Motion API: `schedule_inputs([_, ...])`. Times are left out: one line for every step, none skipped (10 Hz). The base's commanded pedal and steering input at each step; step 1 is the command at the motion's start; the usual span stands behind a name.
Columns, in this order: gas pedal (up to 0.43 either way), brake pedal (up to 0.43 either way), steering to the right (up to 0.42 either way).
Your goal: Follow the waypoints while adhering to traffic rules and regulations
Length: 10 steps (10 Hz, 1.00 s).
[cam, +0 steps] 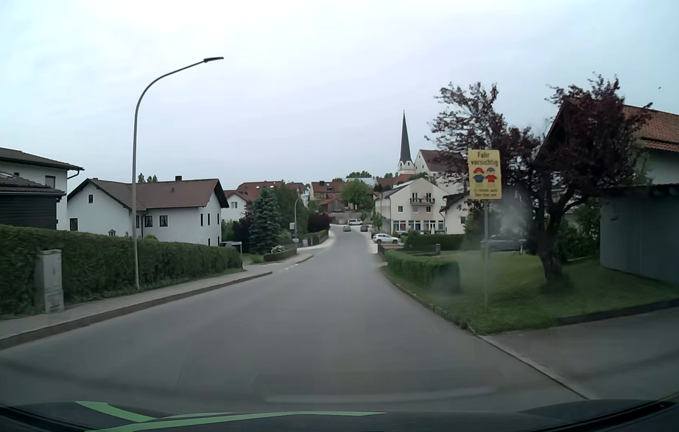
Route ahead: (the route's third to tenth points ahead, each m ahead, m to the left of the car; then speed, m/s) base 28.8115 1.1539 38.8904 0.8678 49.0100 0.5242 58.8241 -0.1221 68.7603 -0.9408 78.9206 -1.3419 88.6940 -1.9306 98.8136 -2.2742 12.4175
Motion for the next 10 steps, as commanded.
schedule_inputs([0.0, 0.049, 0.005])
schedule_inputs([0.0, 0.049, 0.005])
schedule_inputs([0.0, 0.049, 0.005])
schedule_inputs([0.0, 0.043, 0.005])
schedule_inputs([0.0, 0.037, 0.005])
schedule_inputs([0.0, 0.037, 0.005])
schedule_inputs([0.0, 0.037, 0.006])
schedule_inputs([0.0, 0.037, 0.007])
schedule_inputs([0.0, 0.03, 0.008])
schedule_inputs([0.0, 0.03, 0.008])
